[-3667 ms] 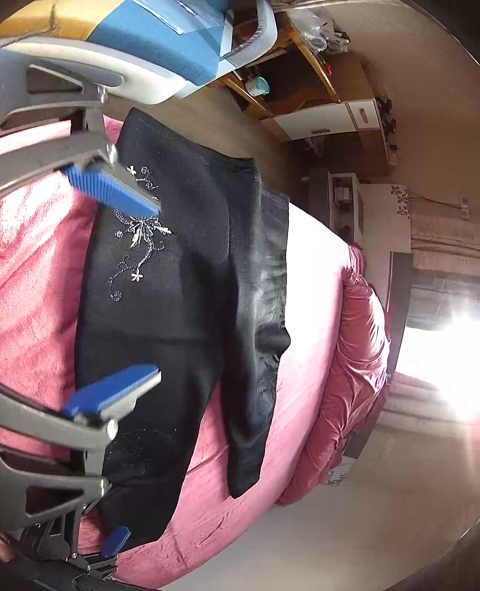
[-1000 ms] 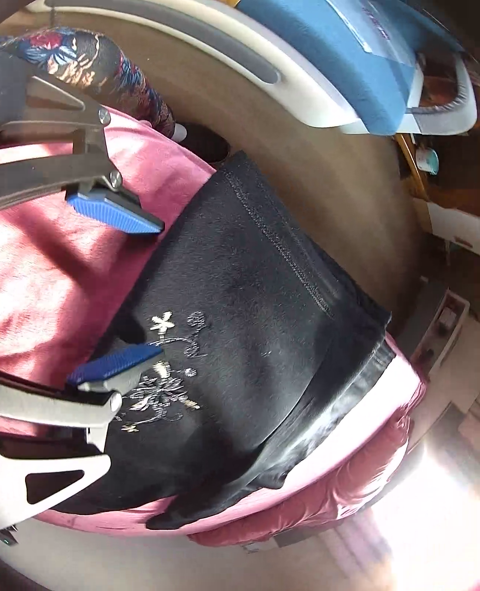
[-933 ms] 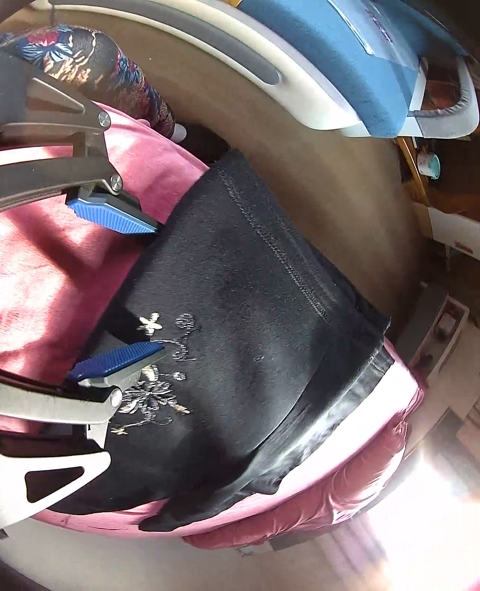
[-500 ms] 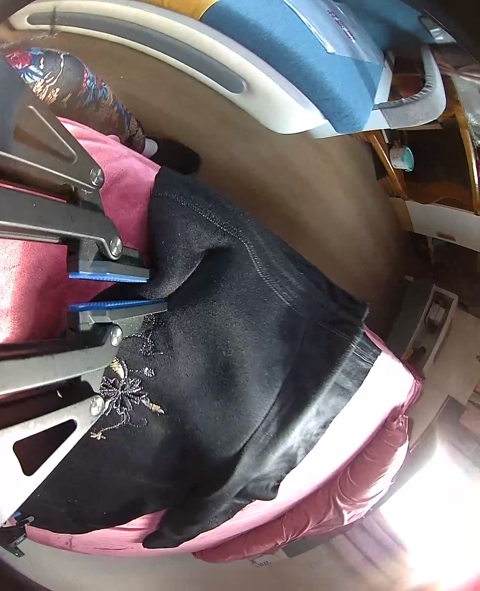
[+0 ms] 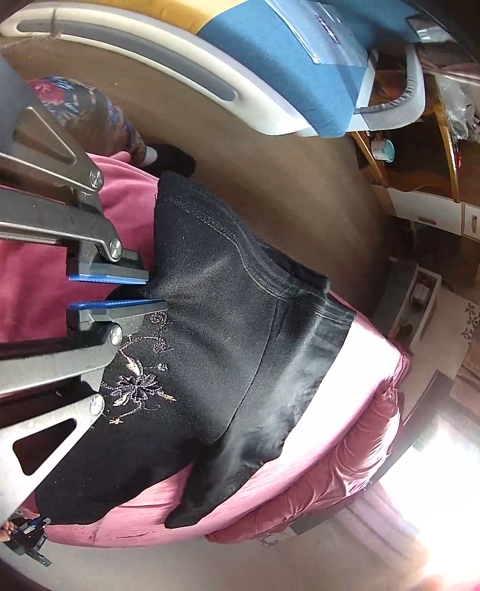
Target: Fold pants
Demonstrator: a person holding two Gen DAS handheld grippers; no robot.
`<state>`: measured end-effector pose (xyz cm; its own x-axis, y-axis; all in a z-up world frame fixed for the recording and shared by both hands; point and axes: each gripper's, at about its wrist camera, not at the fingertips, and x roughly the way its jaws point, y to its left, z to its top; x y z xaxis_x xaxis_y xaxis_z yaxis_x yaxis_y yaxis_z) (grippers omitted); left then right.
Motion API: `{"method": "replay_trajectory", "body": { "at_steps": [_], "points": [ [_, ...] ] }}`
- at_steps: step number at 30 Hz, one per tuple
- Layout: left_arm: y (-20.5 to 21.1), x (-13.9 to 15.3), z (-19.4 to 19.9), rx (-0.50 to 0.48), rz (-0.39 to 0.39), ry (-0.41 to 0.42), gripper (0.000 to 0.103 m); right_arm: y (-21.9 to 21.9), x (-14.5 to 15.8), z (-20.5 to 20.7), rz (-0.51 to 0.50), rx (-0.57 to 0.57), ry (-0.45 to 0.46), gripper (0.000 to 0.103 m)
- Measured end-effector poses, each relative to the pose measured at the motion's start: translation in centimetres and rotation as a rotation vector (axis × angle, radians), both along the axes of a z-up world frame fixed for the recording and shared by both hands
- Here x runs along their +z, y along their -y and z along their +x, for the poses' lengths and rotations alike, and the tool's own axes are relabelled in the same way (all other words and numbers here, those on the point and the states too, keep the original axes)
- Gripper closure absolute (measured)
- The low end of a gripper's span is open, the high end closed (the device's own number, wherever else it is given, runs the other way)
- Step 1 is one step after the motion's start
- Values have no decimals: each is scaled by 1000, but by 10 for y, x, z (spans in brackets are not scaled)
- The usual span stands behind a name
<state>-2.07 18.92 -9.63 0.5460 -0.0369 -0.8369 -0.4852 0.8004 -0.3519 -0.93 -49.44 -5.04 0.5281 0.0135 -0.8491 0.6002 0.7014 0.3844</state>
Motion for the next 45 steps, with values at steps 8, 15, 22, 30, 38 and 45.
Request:
{"method": "replay_trajectory", "body": {
  "at_steps": [8,15,22,30,38,45],
  "points": [
    [15,-23,-10,-49,14,-137,94,13,-21,-15,-33,-11,-95,95],
    [1,10,-15,-39,31,-96,79,25,-2,-22,-83,-81,-69,39],
    [-42,47,6,24,95,11,78,-17,41,8,-186,71,17,37],
    [-74,35,108,20,-52,29,70,-159,12,75,-115,509,-12,36],
    [-105,9,209,77,-151,-10,63,-216,-25,91,-46,686,-90,36],
    [-139,-33,267,155,-281,-82,58,-220,-42,97,-35,676,-141,35]
  ]
}}
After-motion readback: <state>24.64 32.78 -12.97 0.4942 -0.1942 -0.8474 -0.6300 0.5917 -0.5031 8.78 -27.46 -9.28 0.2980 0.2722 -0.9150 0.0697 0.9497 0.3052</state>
